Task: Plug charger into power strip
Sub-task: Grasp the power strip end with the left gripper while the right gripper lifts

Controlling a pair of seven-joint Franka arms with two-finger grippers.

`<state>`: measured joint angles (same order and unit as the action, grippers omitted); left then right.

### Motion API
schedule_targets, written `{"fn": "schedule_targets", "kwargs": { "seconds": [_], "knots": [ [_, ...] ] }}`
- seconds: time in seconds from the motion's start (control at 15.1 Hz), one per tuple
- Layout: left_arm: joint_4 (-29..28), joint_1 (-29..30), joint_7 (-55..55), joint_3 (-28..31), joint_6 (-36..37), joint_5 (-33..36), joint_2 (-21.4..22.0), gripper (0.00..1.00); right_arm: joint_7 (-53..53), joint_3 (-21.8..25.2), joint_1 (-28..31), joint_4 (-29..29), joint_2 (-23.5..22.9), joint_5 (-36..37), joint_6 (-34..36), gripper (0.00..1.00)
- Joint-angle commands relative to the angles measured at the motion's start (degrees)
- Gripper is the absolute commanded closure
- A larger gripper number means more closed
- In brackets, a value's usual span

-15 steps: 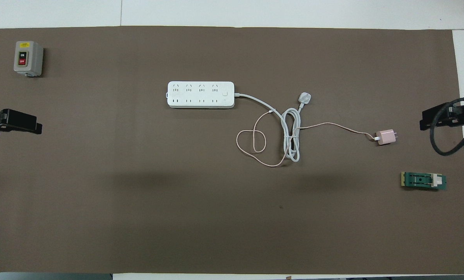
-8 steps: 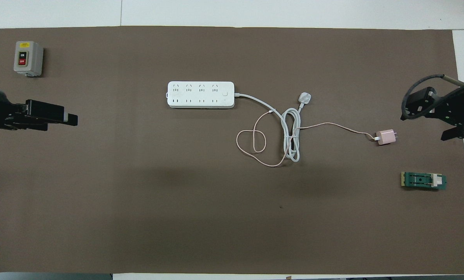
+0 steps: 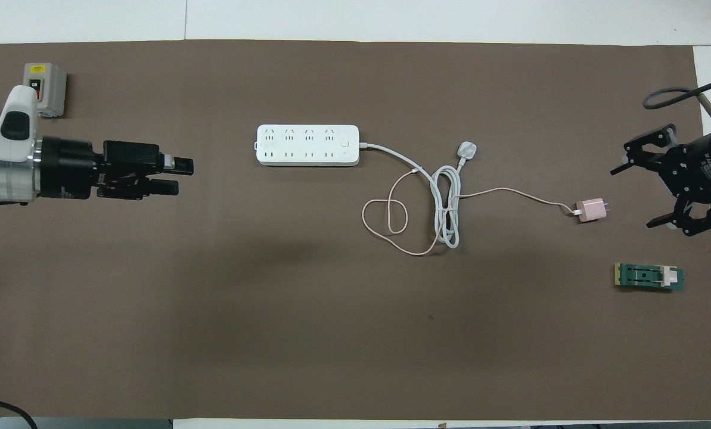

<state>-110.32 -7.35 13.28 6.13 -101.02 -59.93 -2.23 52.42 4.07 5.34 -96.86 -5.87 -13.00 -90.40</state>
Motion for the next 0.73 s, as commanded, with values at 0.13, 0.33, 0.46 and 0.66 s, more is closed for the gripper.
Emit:
{"fn": "schedule_targets", "kwargs": {
  "seconds": [0.13,0.33,0.46,0.66],
  "knots": [
    [-6.0,-3.7,10.6,0.5,-3.2,-17.6,-3.1,0.0,6.9,-0.4,4.2,-9.5,1.1,-4.9,-9.2,0.0],
    [-6.6,-4.2,22.2,0.5,0.5,-26.0,-9.5,0.0,11.4,-0.4,4.9,-11.4,-0.3,-9.4,-11.5,0.0],
    [-6.4,-4.1,27.9,0.4,2.9,-29.0,-12.8,0.0,11.6,-0.4,6.5,-11.4,-1.9,-10.8,-13.3,0.0],
    [-6.6,-6.2,30.4,0.4,3.6,-33.1,-13.9,0.0,7.0,-0.5,8.9,-11.5,-4.1,-10.9,-13.6,0.0]
  ]
}}
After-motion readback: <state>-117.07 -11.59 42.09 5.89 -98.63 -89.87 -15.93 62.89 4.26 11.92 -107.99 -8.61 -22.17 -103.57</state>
